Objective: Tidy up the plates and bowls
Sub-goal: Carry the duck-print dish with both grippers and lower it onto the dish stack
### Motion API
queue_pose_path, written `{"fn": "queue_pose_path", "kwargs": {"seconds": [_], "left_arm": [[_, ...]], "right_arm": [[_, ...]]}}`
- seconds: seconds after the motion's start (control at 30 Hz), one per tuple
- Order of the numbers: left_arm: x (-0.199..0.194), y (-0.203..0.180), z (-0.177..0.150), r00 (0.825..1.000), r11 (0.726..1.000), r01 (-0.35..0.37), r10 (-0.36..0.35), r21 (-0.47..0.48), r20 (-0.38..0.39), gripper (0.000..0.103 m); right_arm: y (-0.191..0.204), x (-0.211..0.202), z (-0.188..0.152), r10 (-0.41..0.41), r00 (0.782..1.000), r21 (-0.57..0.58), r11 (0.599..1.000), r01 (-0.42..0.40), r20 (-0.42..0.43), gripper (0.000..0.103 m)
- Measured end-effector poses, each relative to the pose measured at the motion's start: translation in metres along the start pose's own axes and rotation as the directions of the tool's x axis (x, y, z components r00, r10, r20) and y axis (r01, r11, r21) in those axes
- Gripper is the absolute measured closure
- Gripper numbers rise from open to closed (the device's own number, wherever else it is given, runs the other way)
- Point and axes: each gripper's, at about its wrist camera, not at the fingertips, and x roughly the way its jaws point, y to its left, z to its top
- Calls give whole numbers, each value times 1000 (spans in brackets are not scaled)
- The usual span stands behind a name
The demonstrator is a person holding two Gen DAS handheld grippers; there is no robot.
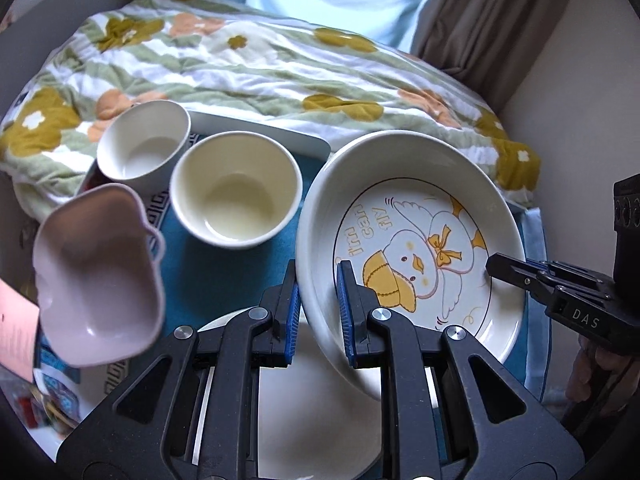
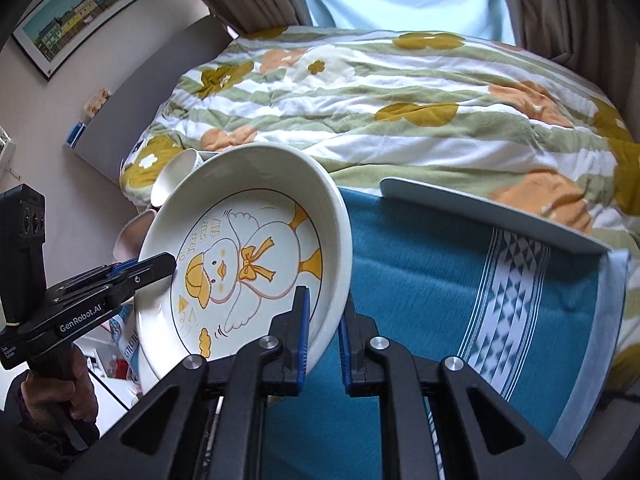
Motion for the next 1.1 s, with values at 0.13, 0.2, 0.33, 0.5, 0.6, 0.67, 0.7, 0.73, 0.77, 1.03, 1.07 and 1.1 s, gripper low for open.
{"fn": "queue_pose_path", "kwargs": {"seconds": [0.13,0.2,0.33,0.5,0.6,0.67,0.7,0.73,0.77,1.03,1.07,1.1], "left_arm": [[-22,20,-21,1000,997,25,-23,71,-17,88],[-27,31,-33,999,995,28,-25,98,-31,88],[-27,53,-58,996,992,40,-30,124,-82,88],[-14,71,-88,988,991,60,-43,116,-147,88],[-4,76,-98,983,993,64,-46,103,-175,88],[1,77,-102,982,993,64,-44,103,-186,87],[4,77,-103,981,992,65,-44,104,-188,87],[6,77,-105,980,992,67,-45,107,-192,87],[9,78,-106,980,992,67,-45,109,-196,87],[22,71,-109,978,989,24,7,146,-211,87],[23,69,-110,978,987,11,23,160,-206,87],[23,66,-110,979,985,-1,36,172,-201,87]], "right_arm": [[31,-9,-33,-33,999,73,997,31,27,91],[45,-7,-49,-43,999,100,994,40,28,91],[62,2,-75,-57,998,139,989,55,12,91],[75,13,-101,-102,995,159,982,102,-4,91],[75,22,-110,-112,994,159,981,113,-20,91],[76,27,-115,-119,993,160,979,122,-26,91],[76,28,-116,-123,992,162,979,125,-25,91],[76,29,-117,-127,992,163,978,129,-24,91],[76,30,-119,-136,990,161,977,138,-24,91],[81,32,-122,-167,986,136,976,168,-18,91],[82,32,-122,-171,985,128,977,171,-16,91],[82,32,-122,-172,985,124,977,173,-16,91]]}}
